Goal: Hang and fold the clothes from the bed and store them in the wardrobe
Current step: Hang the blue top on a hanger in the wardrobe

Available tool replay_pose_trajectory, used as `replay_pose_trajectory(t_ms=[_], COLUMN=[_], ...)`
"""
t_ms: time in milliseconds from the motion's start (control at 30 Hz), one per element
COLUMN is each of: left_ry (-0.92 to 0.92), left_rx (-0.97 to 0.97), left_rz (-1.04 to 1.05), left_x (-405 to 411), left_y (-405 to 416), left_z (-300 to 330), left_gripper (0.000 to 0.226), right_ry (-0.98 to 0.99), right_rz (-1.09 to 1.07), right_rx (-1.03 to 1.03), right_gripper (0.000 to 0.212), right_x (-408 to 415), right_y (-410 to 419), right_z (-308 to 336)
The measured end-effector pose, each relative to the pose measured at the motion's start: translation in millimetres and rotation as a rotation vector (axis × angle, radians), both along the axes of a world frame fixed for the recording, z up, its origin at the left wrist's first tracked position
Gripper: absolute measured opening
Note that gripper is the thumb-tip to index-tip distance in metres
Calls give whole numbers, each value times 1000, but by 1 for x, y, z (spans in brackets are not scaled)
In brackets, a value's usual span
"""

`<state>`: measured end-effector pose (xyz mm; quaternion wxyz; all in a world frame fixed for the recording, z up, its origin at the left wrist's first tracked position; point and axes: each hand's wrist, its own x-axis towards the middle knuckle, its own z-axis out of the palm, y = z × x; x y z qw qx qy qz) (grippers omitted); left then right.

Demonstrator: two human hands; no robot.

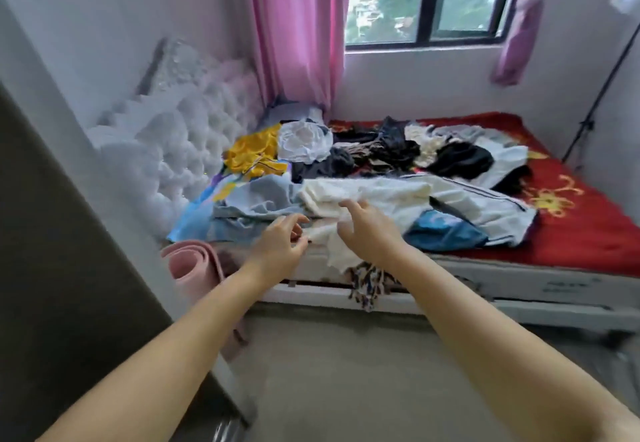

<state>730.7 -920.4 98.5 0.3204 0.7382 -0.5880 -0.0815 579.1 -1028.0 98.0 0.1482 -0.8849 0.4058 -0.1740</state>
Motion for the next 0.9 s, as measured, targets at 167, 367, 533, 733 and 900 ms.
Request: replay_pose_trajectory(t_ms=[167,367,533,733,900], left_ry=[-18,-17,-64,-44,-52], left_rx=[66,132,138,159,194], left_rz=[-330,-735,-1119,-1475,-1682], left_x=[-98,-235,-335,-414,-454], left_y=[-92,-136,-124,-65,-14], left_z=[-13,-31,-40,-55,-68], left_gripper=[31,34,33,34,32], right_ry=[3,39,22,39,31], right_rz=[-353,-795,-1189,-1547,-1735], right_rx=[70,179,231,287,332], right_gripper=[45,44,43,41,41], right_x=[-130,-262,-337,-367,-374], right_y=[-22,13,90,202,267], right_z=[-18,-31,-35,-44,-53])
